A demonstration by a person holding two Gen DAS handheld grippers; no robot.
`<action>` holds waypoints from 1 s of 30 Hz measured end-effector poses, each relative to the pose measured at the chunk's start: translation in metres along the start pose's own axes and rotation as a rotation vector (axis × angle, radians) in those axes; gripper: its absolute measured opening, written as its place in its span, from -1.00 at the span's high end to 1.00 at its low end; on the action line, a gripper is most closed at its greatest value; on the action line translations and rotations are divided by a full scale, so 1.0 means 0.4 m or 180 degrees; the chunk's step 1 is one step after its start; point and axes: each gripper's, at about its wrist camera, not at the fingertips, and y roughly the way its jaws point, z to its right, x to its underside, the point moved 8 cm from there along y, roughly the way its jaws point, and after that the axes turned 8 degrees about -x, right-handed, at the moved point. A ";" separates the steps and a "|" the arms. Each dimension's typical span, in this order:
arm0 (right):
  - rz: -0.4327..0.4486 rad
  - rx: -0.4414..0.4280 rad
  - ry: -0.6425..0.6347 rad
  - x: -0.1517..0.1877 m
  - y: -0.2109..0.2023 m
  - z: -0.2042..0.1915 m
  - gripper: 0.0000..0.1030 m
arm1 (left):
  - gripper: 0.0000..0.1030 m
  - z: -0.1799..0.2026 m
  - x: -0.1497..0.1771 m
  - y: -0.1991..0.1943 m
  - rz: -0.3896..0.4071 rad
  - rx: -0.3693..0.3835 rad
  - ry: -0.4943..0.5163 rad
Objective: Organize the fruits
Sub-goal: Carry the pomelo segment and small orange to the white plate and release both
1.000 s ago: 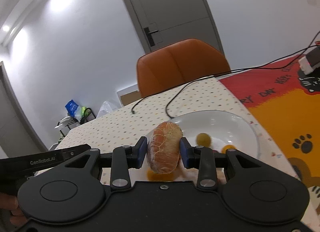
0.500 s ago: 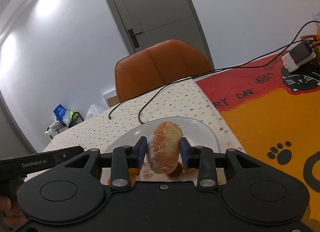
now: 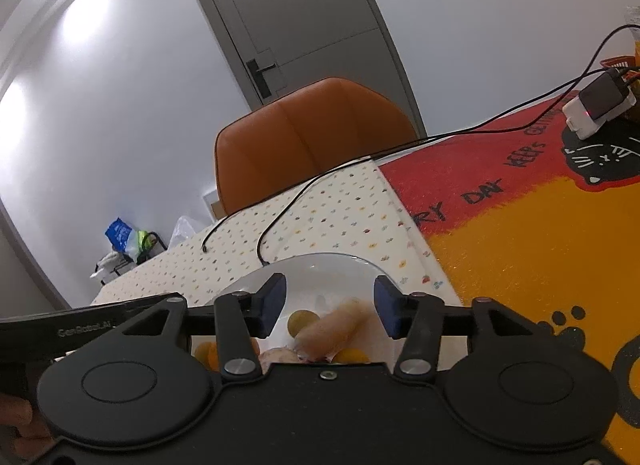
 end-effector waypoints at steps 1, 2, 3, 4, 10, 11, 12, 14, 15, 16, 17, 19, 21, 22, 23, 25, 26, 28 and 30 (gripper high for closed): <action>-0.0004 -0.0001 0.0032 0.000 -0.002 0.007 0.04 | 0.61 0.004 -0.004 0.004 0.0002 0.0001 0.0016; -0.0006 0.0002 0.0067 0.001 -0.007 0.013 0.04 | 0.61 0.006 -0.007 0.006 0.0003 -0.0001 0.0020; -0.0001 0.0010 0.0102 0.003 -0.012 0.020 0.04 | 0.61 0.010 -0.010 0.010 -0.0006 0.0009 0.0021; 0.0001 0.0022 0.0132 0.006 -0.016 0.027 0.04 | 0.61 0.015 -0.011 0.014 -0.0027 0.0030 0.0024; -0.0005 0.0067 0.0214 0.026 -0.035 0.040 0.02 | 0.56 0.034 -0.021 0.016 0.0001 0.0067 0.0041; -0.0002 0.0077 0.0215 0.028 -0.037 0.039 0.01 | 0.56 0.034 -0.019 0.014 -0.0014 0.0066 0.0051; -0.0003 0.0083 0.0226 0.030 -0.039 0.039 0.01 | 0.56 0.033 -0.018 0.013 -0.0022 0.0069 0.0050; 0.0012 0.0086 0.0272 0.032 -0.045 0.040 -0.05 | 0.55 0.024 -0.012 0.005 -0.0035 0.0052 0.0032; 0.0018 0.0091 0.0284 0.035 -0.047 0.039 -0.06 | 0.55 0.021 -0.010 0.002 -0.0042 0.0044 0.0023; 0.0019 0.0097 0.0293 0.037 -0.049 0.037 -0.06 | 0.55 0.016 -0.006 -0.002 -0.0053 0.0037 0.0007; 0.0021 0.0095 0.0298 0.040 -0.054 0.035 -0.06 | 0.55 0.011 -0.002 -0.007 -0.0064 0.0035 -0.0005; 0.0031 0.0080 0.0302 0.044 -0.062 0.026 -0.06 | 0.55 0.003 0.004 -0.017 -0.0072 0.0023 -0.0003; 0.0039 0.0066 0.0301 0.047 -0.068 0.018 -0.08 | 0.50 -0.005 0.008 -0.030 -0.0069 0.0014 -0.0003; 0.0040 0.0067 0.0299 0.049 -0.071 0.014 -0.09 | 0.42 -0.010 0.010 -0.037 -0.0070 0.0019 -0.0020; 0.0037 0.0074 0.0298 0.051 -0.074 0.010 -0.09 | 0.32 -0.015 0.013 -0.044 -0.0066 0.0026 -0.0039; 0.0036 0.0075 0.0293 0.053 -0.082 0.001 -0.09 | 0.18 -0.024 0.020 -0.056 -0.0046 0.0002 -0.0023; 0.0045 0.0067 0.0288 0.054 -0.088 -0.003 -0.10 | 0.10 -0.028 0.023 -0.060 -0.0034 -0.0017 -0.0007; 0.0066 0.0080 0.0262 0.055 -0.097 -0.013 -0.14 | 0.04 -0.041 0.030 -0.069 -0.0033 -0.0057 -0.0013; 0.0074 0.0088 0.0245 0.058 -0.103 -0.023 -0.16 | -0.01 -0.056 0.036 -0.077 -0.0074 -0.0072 -0.0059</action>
